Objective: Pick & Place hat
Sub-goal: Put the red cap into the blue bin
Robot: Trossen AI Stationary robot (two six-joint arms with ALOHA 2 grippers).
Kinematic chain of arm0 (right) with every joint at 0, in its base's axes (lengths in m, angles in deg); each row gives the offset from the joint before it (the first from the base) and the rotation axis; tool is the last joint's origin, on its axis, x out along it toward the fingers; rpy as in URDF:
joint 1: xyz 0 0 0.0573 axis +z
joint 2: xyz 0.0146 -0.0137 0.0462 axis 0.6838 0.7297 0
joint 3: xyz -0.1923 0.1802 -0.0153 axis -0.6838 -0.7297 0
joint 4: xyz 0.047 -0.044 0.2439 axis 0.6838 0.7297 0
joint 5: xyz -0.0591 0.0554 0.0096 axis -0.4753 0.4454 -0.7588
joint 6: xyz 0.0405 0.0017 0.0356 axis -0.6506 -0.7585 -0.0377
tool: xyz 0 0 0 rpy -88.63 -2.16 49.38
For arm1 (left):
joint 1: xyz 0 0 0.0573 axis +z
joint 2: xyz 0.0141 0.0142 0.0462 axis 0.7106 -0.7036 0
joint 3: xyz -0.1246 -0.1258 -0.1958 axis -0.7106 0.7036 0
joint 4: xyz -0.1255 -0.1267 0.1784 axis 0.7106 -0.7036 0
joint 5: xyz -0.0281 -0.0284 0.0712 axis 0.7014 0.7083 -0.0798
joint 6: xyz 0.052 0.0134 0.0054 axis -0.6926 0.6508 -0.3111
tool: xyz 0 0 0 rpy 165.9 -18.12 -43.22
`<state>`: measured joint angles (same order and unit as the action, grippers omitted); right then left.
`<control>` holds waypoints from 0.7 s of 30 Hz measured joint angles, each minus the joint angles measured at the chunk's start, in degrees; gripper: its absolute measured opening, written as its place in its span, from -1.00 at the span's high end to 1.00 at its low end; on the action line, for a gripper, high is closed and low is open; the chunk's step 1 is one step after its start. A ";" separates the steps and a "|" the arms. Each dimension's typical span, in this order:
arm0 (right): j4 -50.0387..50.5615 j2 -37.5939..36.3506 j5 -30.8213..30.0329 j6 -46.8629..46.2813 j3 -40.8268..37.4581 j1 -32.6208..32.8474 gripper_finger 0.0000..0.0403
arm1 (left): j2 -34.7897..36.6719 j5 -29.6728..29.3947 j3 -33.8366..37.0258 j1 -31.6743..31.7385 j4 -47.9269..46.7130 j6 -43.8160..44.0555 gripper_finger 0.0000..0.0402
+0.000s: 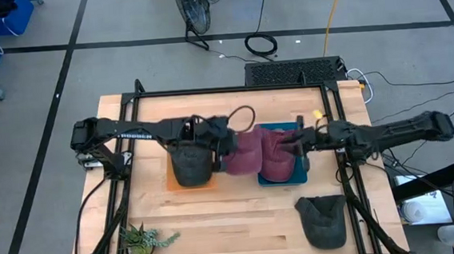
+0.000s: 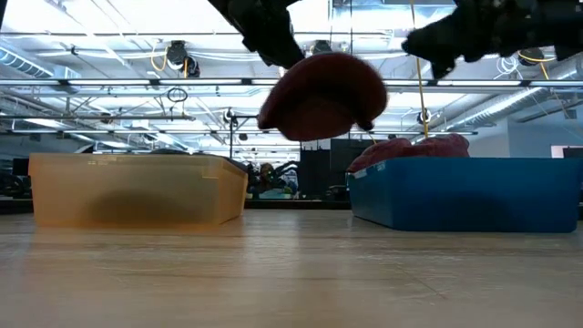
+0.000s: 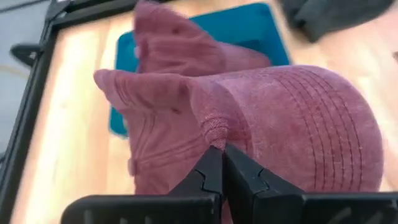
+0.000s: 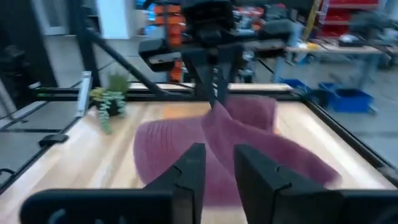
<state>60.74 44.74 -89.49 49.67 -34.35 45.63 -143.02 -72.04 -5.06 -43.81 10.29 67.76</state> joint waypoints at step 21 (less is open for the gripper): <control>15.15 33.29 -4.31 6.32 30.10 1.10 0.27 | -0.66 -1.55 0.00 -3.06 2.92 0.93 0.97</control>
<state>75.89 78.02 -93.80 55.98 -4.26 46.74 -143.68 -73.60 -5.06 -46.87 13.21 68.70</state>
